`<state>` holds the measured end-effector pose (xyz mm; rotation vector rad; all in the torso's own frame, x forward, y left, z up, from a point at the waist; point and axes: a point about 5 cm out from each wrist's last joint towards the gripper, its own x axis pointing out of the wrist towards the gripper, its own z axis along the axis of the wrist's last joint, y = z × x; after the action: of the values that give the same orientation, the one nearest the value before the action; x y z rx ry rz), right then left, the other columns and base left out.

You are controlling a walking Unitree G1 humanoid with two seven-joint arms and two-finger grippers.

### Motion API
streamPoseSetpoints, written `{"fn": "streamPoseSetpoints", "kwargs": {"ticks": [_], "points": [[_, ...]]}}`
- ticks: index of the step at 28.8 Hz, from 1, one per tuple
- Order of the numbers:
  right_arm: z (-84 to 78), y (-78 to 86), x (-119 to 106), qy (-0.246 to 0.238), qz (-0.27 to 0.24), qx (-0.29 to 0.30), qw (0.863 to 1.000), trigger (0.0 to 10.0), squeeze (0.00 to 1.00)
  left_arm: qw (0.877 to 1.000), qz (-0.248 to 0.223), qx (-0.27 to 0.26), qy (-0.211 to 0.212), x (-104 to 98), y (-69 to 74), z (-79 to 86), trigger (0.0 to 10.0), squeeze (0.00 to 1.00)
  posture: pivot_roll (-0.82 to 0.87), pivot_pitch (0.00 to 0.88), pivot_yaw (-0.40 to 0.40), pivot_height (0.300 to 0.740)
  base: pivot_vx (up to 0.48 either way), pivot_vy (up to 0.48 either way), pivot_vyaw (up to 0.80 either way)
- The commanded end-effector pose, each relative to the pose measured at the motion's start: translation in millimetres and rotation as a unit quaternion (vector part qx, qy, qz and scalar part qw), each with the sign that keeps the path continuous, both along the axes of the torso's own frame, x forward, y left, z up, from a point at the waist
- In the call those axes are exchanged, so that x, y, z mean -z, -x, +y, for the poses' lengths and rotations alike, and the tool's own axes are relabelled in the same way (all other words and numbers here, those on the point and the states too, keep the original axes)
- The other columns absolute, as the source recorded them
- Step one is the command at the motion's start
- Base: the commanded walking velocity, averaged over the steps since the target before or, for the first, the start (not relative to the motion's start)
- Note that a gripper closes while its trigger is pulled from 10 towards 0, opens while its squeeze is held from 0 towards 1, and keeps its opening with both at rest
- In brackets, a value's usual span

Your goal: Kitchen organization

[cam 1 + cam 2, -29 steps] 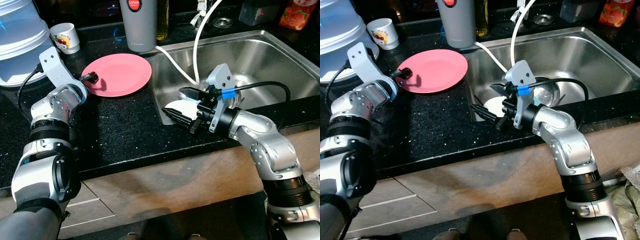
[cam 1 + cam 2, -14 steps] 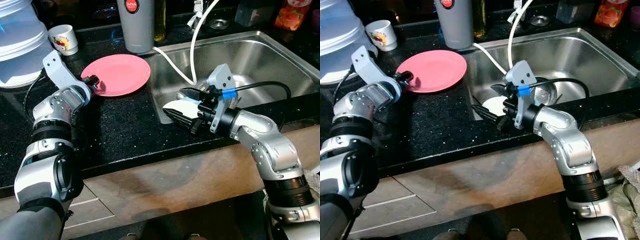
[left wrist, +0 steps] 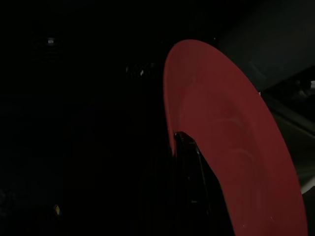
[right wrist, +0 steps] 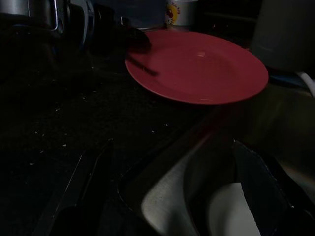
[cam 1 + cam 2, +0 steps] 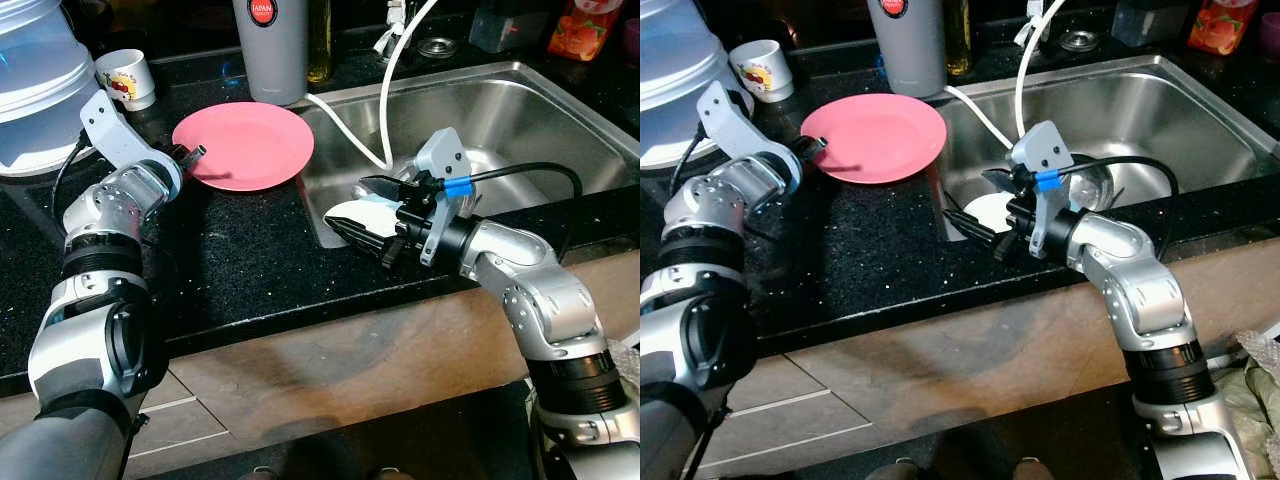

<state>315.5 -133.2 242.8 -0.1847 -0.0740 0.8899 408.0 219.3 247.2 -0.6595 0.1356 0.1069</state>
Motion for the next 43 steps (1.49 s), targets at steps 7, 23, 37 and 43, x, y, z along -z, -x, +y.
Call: {"fn": "streamPoseSetpoints", "kwargs": {"ticks": [7, 23, 37, 43], "points": [[-1.3, -0.2, -2.4, -0.003, -0.009, 0.012, 1.000, 10.0, 0.00, 0.996, -0.062, 0.004, -0.066, -15.5, -0.7, 0.7, 0.0, 0.00, 0.02, 0.135, 0.056, 0.740, 0.000, 0.000, 0.00], [-26.1, -16.1, -15.1, -0.033, -0.041, 0.127, 0.990, 10.0, 0.00, 0.953, -0.201, 0.145, -0.176, -54.3, -8.9, -71.5, 0.0, 0.00, 0.01, 0.160, 0.062, 0.740, 0.000, 0.000, 0.00], [-23.1, -9.0, -10.2, -0.011, -0.026, 0.110, 0.994, 10.0, 0.00, 0.836, -0.258, 0.238, -0.421, -50.2, -6.4, -131.6, 0.0, 0.00, -0.04, 0.193, 0.019, 0.740, 0.000, 0.000, 0.00], [-22.1, -6.6, -9.0, -0.010, -0.019, 0.101, 0.995, 10.0, 0.00, 0.784, -0.283, 0.301, -0.463, -42.3, -0.2, -157.2, 0.0, 0.00, -0.04, 0.191, 0.012, 0.740, 0.000, 0.000, 0.00]]}}
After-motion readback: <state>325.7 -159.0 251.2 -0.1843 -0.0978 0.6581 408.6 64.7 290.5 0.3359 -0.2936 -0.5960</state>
